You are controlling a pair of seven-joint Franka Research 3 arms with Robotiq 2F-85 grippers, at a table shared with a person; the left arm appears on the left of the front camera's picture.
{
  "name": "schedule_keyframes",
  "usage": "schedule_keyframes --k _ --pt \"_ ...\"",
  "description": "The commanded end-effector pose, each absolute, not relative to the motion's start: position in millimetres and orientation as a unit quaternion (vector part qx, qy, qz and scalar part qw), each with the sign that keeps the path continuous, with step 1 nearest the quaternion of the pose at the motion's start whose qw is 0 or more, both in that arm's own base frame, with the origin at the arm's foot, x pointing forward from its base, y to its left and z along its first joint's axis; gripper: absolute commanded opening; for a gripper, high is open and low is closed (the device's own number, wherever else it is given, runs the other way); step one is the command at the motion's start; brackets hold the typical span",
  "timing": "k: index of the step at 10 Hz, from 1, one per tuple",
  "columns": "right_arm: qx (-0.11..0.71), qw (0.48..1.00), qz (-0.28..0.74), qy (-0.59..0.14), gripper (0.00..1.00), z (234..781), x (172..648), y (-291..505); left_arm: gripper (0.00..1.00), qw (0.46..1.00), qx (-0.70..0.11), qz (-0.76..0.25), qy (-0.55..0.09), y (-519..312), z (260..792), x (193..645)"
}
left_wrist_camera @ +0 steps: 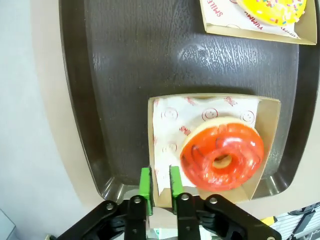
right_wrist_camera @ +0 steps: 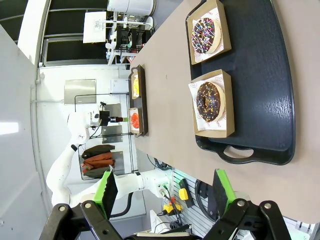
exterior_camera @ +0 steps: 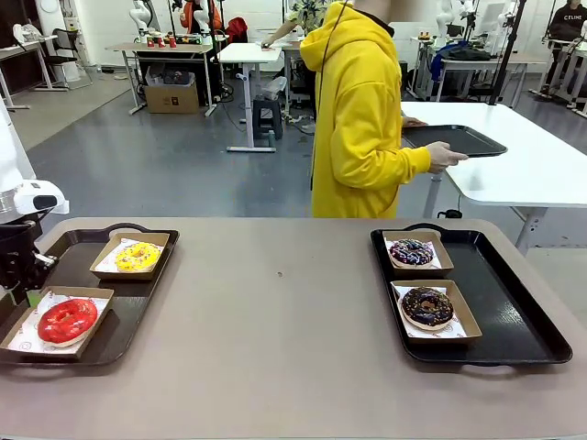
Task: Individually package the donuts and arrange them on the tray.
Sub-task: Place the picked Paper togo box on the Handle tray.
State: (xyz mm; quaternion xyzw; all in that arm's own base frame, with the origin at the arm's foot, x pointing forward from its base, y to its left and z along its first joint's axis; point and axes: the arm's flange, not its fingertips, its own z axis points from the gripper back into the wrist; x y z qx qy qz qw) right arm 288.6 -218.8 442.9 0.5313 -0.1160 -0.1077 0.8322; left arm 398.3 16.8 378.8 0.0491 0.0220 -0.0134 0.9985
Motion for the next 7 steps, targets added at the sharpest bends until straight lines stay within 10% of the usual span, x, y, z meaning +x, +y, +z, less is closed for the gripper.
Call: schedule_keyframes --k 1,3,7 --pt "0.535 0.831 -0.104 -0.117 1.00 444.0 287.9 -221.1 1.00 0.998 0.066 -0.009 0.013 20.6 376.6 395.2" --pt "0.535 0.831 -0.104 -0.117 1.00 444.0 287.9 -221.1 0.80 0.998 0.060 -0.010 0.017 20.6 377.3 395.4" --pt "0.535 0.831 -0.104 -0.117 1.00 444.0 287.9 -221.1 1.00 0.999 0.032 -0.011 0.022 25.7 387.0 392.2"
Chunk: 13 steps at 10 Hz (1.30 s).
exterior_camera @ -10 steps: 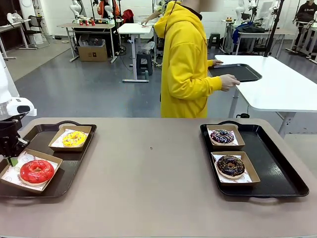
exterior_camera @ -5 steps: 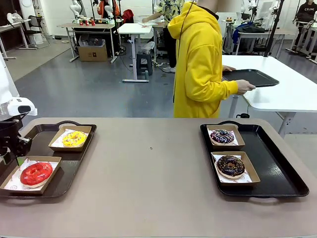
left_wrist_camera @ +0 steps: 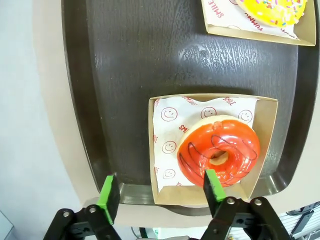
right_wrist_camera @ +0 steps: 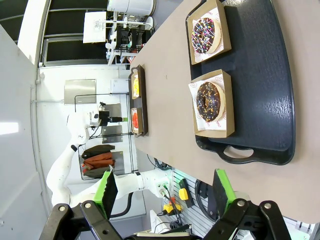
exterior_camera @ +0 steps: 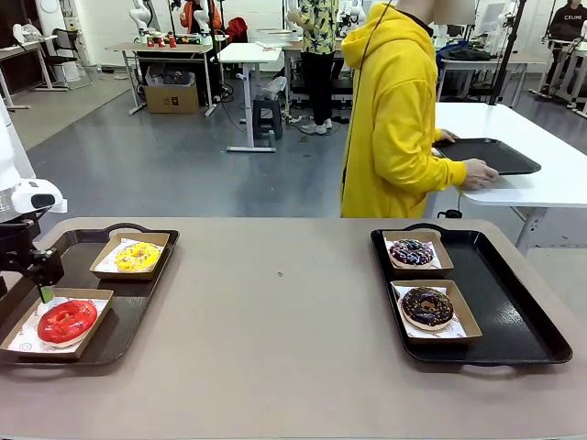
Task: Individually package the donuts and arrange them on the tray.
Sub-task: Place the picked Paper togo box on the Handle tray.
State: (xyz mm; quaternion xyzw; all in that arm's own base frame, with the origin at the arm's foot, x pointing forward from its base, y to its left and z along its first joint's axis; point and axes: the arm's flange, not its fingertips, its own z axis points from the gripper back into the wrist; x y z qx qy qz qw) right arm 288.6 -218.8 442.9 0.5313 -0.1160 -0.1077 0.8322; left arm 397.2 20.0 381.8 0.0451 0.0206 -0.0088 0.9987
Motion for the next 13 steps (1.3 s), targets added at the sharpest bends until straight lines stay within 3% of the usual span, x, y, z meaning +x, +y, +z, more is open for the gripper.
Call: schedule_keyframes --k 1,2,3,6,8,10,13 --pt "0.535 0.831 -0.104 -0.117 1.00 444.0 287.9 -221.1 1.00 0.999 0.024 -0.012 0.021 27.1 390.3 392.0" --pt "0.535 0.831 -0.104 -0.117 1.00 444.0 287.9 -221.1 0.93 1.000 0.005 -0.012 0.012 32.3 397.7 392.6" --pt "0.535 0.831 -0.104 -0.117 1.00 444.0 287.9 -221.1 0.99 0.999 -0.034 -0.007 0.005 42.0 408.1 393.3" --pt "0.535 0.831 -0.104 -0.117 1.00 444.0 287.9 -221.1 0.99 0.966 -0.250 -0.036 -0.063 96.9 457.4 393.3" --pt "0.535 0.831 -0.104 -0.117 1.00 444.0 287.9 -221.1 0.99 0.933 -0.350 -0.030 -0.083 147.9 476.8 392.8" --pt "0.535 0.831 -0.104 -0.117 1.00 444.0 287.9 -221.1 0.99 0.901 -0.420 0.009 -0.108 200.0 472.1 394.1" --pt "0.535 0.831 -0.104 -0.117 1.00 444.0 287.9 -221.1 0.99 0.864 -0.490 0.067 -0.094 260.6 432.4 375.4"
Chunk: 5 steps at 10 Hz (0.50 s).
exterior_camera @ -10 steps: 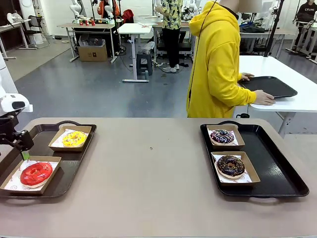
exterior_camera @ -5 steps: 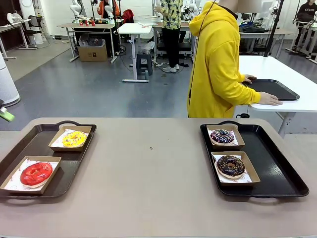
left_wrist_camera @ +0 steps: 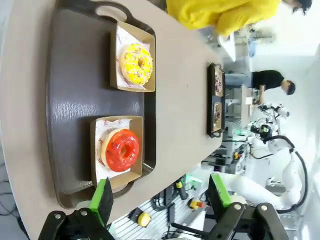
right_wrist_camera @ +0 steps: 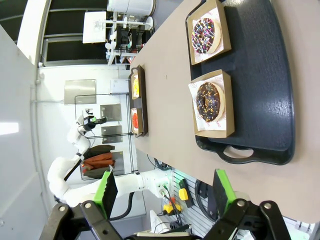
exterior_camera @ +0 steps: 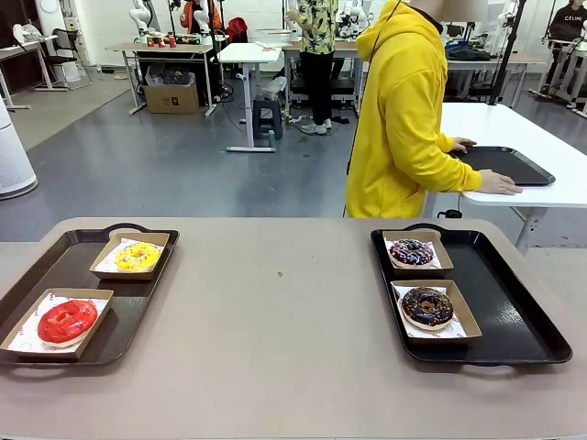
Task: Individually package the donuts and arrange them on the tray.
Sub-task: Place the picked Paper togo box on the Handle tray.
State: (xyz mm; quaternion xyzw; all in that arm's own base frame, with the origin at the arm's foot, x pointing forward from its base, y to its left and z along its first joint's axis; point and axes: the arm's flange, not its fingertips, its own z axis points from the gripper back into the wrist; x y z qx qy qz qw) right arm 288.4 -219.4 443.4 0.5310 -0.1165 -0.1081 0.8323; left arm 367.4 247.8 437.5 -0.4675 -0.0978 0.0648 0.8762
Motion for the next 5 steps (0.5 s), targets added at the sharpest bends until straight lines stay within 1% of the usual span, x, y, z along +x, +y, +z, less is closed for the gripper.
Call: schedule_keyframes --k 1,3,5 --pt "0.535 0.831 -0.104 -0.117 1.00 444.0 287.9 -221.1 0.99 0.855 -0.505 0.072 -0.098 271.5 421.3 364.0" --pt "0.535 0.831 -0.104 -0.117 1.00 444.0 287.9 -221.1 0.99 0.838 -0.527 0.072 -0.119 288.5 410.7 340.5" --pt "0.535 0.831 -0.104 -0.117 1.00 444.0 287.9 -221.1 0.99 0.836 -0.526 0.090 -0.130 303.1 401.6 318.4"
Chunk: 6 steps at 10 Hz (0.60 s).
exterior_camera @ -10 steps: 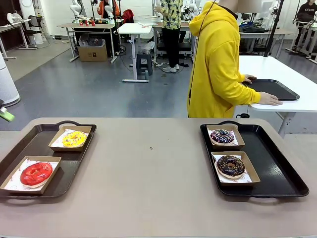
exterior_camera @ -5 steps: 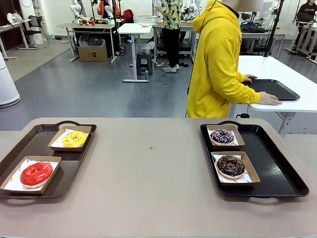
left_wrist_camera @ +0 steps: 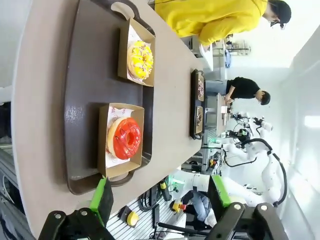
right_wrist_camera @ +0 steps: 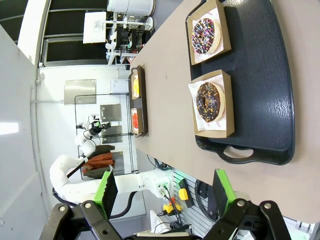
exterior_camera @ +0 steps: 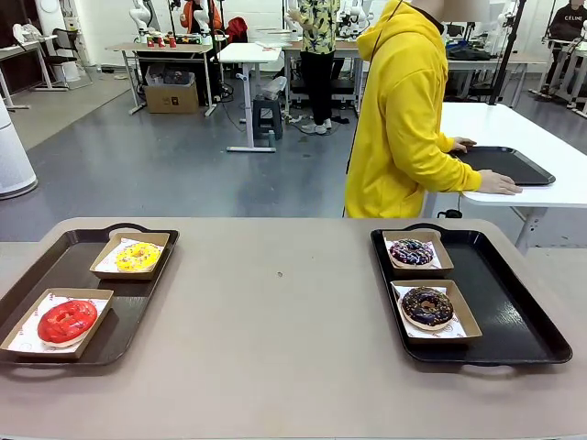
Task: Individually package the donuts and arrange them on the tray.
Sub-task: Place the picked Paper togo box on the Handle tray.
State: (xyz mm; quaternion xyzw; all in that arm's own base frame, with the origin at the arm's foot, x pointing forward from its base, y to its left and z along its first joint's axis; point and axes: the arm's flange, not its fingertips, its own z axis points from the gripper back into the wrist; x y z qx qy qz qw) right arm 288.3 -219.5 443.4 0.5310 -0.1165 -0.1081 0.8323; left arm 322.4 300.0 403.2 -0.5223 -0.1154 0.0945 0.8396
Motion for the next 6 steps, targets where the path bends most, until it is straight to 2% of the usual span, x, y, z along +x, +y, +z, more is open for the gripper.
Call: schedule_keyframes --k 1,2,6 --pt "0.535 0.831 -0.104 -0.117 1.00 444.0 287.9 -221.1 0.99 0.833 -0.527 0.093 -0.139 310.2 399.7 311.9" --pt "0.535 0.831 -0.104 -0.117 1.00 444.0 287.9 -221.1 0.99 0.840 -0.522 0.094 -0.115 300.0 403.2 322.4" --pt "0.535 0.831 -0.104 -0.117 1.00 444.0 287.9 -221.1 0.99 0.840 -0.522 0.094 -0.115 300.0 403.2 322.4"
